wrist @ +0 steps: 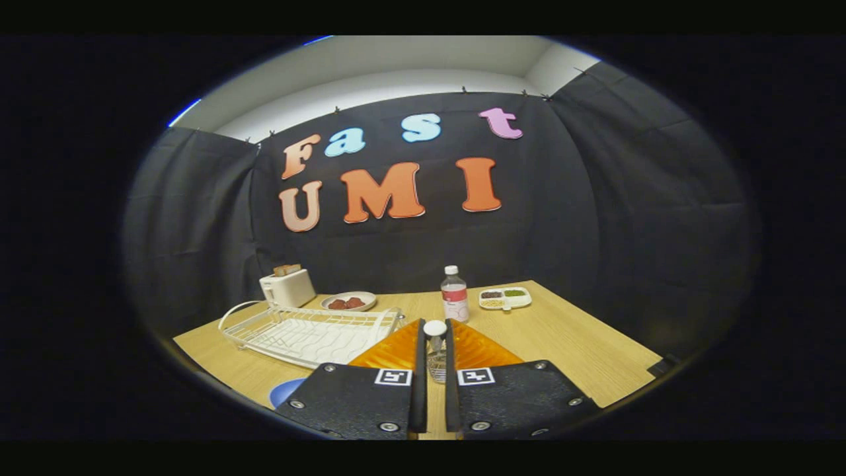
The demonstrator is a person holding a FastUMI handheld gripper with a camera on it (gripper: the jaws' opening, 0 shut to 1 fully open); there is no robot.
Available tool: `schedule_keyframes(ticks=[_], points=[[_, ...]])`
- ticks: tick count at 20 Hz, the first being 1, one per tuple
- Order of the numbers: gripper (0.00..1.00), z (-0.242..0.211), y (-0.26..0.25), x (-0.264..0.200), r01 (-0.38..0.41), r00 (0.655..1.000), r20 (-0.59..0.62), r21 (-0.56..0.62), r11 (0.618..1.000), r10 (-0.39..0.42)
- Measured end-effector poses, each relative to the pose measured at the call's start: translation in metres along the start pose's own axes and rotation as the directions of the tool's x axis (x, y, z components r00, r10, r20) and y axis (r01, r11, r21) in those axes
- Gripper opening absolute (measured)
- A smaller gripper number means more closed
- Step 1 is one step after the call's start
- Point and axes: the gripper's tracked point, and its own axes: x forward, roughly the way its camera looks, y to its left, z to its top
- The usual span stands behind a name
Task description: Take the plate from the dish rack, then take the spoon from the basket and place it into the plate.
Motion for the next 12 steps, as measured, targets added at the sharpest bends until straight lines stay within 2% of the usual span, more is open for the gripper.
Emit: schedule_keyframes(ticks=[6, 12], points=[[0.11, -0.002, 0.030, -0.025, -0.058, 0.998, 0.007, -0.068, 0.996, 0.059], [0.11, -0.028, 0.070, -0.039, -0.185, 0.982, -0.040, -0.074, 0.980, 0.183]])
